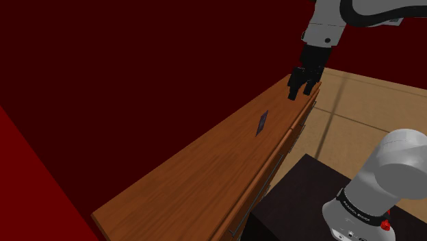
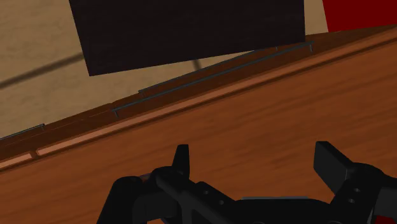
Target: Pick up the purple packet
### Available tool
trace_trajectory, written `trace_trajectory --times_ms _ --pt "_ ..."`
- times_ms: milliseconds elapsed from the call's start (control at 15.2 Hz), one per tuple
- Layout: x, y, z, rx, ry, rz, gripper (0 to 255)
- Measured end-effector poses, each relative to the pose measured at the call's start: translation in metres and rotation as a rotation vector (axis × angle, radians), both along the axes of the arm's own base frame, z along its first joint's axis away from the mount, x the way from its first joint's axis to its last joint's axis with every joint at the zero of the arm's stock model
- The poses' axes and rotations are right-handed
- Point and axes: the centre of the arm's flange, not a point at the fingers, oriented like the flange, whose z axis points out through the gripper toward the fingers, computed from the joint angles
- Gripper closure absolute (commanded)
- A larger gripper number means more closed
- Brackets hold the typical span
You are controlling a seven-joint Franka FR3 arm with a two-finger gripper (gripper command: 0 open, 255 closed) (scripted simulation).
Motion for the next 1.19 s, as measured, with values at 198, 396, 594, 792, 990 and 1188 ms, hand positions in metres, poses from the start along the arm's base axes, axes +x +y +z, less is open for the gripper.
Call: trace_trajectory --times_ms 198,396,594,792,990,1188 --pt "0.011 -0.002 -0.009 0.002 0.004 -0.05 0" --pt "0.044 -0.011 -0.027 0.008 0.014 -0.167 0" --pt "0.074 -0.025 -0.051 0.013 0.023 -0.292 0" --pt "0.1 -0.043 -0.074 0.018 0.033 -0.419 0" --pt "0.127 -0.062 -0.101 0.024 0.042 -0.546 0" --pt "0.149 -0.085 -0.123 0.03 0.051 -0.673 0"
